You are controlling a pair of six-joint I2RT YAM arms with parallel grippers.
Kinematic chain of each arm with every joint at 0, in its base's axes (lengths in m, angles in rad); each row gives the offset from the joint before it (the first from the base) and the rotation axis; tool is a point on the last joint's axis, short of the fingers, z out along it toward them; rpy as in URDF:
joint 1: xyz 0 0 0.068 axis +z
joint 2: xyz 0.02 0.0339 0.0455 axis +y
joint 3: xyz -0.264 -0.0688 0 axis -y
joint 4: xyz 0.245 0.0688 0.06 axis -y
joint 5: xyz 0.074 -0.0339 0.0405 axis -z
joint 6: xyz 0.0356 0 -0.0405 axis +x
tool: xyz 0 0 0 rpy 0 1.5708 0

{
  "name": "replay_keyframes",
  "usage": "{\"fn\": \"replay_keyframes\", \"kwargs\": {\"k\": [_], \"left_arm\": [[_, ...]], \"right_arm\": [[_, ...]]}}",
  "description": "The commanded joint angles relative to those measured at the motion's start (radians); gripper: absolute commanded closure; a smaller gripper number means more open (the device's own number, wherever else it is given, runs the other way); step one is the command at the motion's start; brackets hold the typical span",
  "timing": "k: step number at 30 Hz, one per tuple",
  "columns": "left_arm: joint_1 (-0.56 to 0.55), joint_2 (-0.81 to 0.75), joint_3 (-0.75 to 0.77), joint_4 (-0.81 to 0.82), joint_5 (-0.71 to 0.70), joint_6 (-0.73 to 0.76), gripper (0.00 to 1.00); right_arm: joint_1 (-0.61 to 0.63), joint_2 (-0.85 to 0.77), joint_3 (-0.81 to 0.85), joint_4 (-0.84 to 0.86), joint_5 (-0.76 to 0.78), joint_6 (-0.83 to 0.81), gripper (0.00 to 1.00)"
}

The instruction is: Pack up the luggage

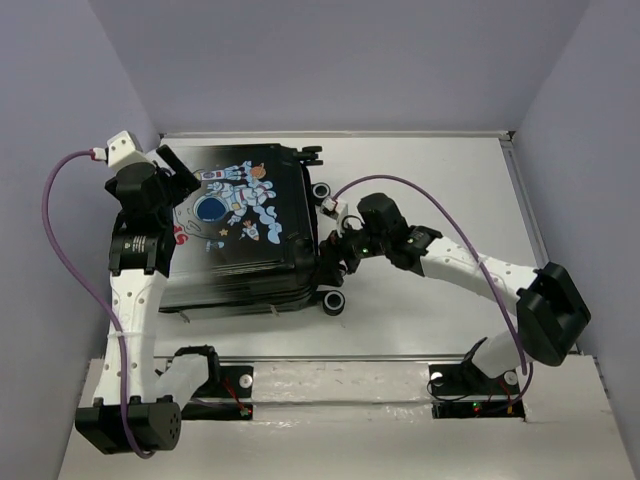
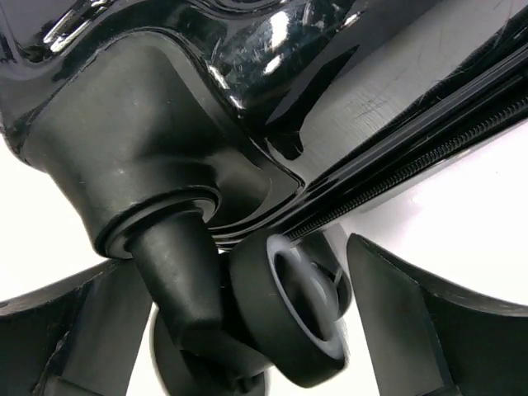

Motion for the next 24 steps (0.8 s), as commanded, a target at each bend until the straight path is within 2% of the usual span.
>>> {"fn": "replay_keyframes", "kwargs": {"k": [1, 2, 3, 5, 7, 11, 13, 17, 18, 19, 20, 21, 22, 24], "left_arm": [[0.002, -0.079, -0.045, 0.034, -0.088, 0.027, 0.06], [0.002, -0.082, -0.049, 0.033, -0.096, 0.027, 0.06], [0.002, -0.087, -0.052, 0.031, -0.097, 0.027, 0.06], [0.002, -0.093, -0.058, 0.03, -0.091, 0.029, 0.05], [0.002, -0.093, -0.063, 0.03, -0.08, 0.03, 0.05], [0.002, -0.075, -0.051, 0.022, -0.033, 0.03, 0.05], [0.001, -0.061, -0.04, 0.017, -0.004, 0.032, 0.05], [0.001, -0.035, -0.009, 0.02, 0.058, 0.023, 0.05], [0.001, -0.03, -0.006, 0.02, 0.067, 0.023, 0.05], [0.001, -0.018, -0.002, 0.02, 0.076, 0.021, 0.05], [0.001, -0.012, 0.004, 0.022, 0.09, 0.02, 0.05], [0.002, 0.0, 0.006, 0.027, 0.098, 0.014, 0.05], [0.001, 0.0, 0.011, 0.031, 0.107, 0.014, 0.05], [0.002, 0.045, 0.037, 0.04, 0.139, 0.003, 0.05]], "right_arm": [[0.0, -0.036, 0.009, 0.213, 0.042, 0.055, 0.28], [0.0, -0.039, 0.009, 0.215, 0.059, 0.053, 0.44], [0.0, -0.052, 0.005, 0.213, 0.08, 0.055, 0.74], [-0.016, -0.069, 0.001, 0.19, 0.171, 0.062, 0.92], [-0.049, -0.086, 0.004, 0.16, 0.203, 0.071, 0.93], [-0.241, -0.169, -0.011, 0.095, 0.24, 0.114, 0.93], [-0.371, -0.2, -0.014, 0.055, 0.296, 0.108, 0.93], [-0.545, -0.237, 0.029, -0.018, 0.323, 0.082, 0.93], [-0.571, -0.235, 0.038, -0.026, 0.346, 0.081, 0.91], [-0.62, -0.232, 0.047, -0.031, 0.4, 0.088, 0.82], [-0.643, -0.223, 0.07, -0.044, 0.451, 0.107, 0.42], [-0.66, -0.212, 0.089, -0.063, 0.5, 0.125, 0.23], [-0.672, -0.205, 0.115, -0.083, 0.531, 0.133, 0.1], [-0.672, -0.197, 0.196, -0.146, 0.492, 0.121, 0.01]]}}
